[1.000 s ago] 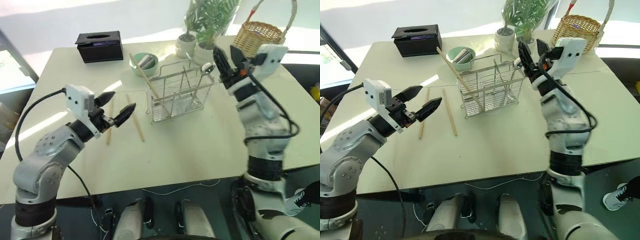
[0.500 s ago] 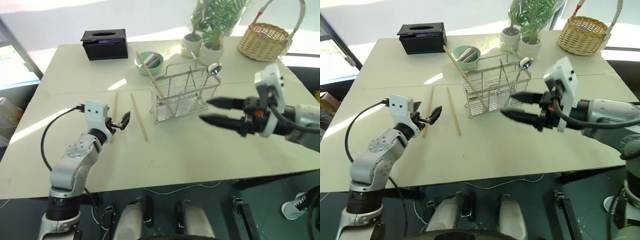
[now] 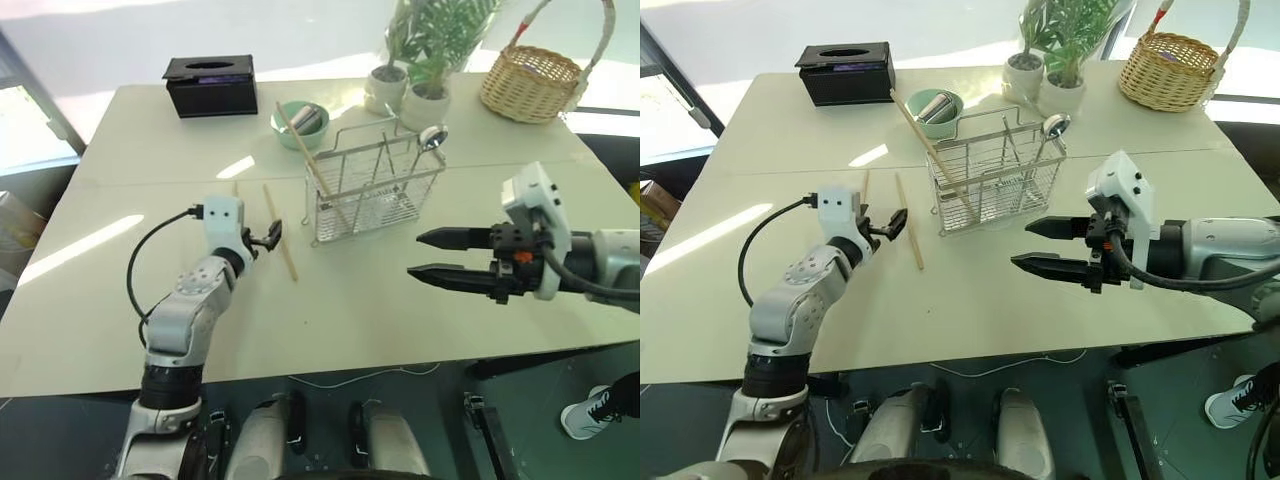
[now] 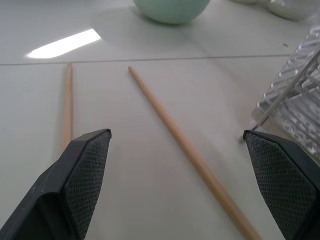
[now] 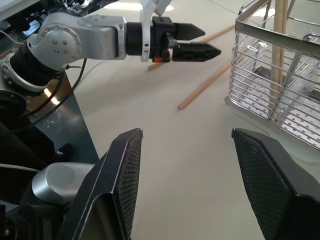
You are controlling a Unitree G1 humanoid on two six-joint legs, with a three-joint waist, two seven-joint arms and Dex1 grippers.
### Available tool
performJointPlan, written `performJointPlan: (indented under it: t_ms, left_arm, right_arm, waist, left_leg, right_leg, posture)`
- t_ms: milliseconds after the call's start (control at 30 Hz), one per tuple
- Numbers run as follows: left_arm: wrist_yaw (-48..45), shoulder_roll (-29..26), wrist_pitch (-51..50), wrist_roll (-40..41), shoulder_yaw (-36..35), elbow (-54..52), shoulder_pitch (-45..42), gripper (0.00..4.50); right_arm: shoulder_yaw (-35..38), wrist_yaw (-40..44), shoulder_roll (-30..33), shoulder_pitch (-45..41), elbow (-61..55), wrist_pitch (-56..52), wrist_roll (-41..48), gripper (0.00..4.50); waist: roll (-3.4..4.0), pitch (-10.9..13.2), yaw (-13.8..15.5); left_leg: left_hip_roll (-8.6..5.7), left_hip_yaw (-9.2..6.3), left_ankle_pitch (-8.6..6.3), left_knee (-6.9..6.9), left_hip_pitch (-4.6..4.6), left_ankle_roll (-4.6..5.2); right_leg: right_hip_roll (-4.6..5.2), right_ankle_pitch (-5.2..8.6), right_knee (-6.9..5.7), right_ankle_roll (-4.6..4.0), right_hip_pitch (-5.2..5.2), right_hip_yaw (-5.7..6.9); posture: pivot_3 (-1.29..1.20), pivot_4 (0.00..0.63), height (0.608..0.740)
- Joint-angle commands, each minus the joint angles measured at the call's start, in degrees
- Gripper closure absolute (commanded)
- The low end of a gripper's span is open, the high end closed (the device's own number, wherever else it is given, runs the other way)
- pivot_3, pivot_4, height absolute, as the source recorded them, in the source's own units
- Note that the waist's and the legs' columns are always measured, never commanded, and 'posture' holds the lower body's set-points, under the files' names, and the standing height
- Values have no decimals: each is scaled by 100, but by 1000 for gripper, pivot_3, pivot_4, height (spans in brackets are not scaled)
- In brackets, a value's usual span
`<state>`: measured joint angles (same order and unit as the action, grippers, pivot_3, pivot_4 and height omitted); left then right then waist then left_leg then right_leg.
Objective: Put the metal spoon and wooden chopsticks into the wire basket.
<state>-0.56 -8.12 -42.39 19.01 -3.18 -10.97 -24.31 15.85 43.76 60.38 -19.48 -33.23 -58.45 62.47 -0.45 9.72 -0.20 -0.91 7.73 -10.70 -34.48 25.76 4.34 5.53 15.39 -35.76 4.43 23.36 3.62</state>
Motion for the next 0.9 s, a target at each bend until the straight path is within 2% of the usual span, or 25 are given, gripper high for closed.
performJointPlan:
  t_ms: [33,167,433,700,900]
  left_arm:
    - [333,253,-277,-23,-163,74,-287,0]
    - [658,506,-585,-136,-208,269,-572,0]
    - [1269,815,-891,-580,-217,712,-933,0]
    - [733,626,-425,-964,362,861,-1028,0]
    - [415,590,-552,-981,504,801,-962,0]
  right_arm:
    - [-21,77,-65,-6,30,243,-186,1582]
    - [-144,88,-167,-31,67,368,-351,1582]
    - [-242,96,-327,-68,126,530,-600,1582]
    - [-293,80,-440,-75,155,568,-685,1582]
    - [-292,69,-515,-66,154,575,-765,1582]
  waist:
    - [0,0,15]
    - [0,0,39]
    - [-2,1,101]
    - [-2,1,100]
    - [-1,1,93]
  left_leg:
    - [0,0,-1,-5,3,2]
    - [12,-1,-15,-61,33,23]
    - [11,0,-16,-81,54,25]
    - [11,0,-14,-80,67,22]
    - [12,0,-16,-79,66,24]
  right_leg:
    - [0,-1,0,2,0,1]
    - [-1,-6,-13,20,7,11]
    - [7,-20,-10,40,13,16]
    - [7,-21,-9,41,28,20]
    - [8,-22,-10,40,27,20]
  posture:
    - [0,150,740]
    - [0,150,740]
    - [0,150,740]
    - [0,150,740]
    - [0,150,740]
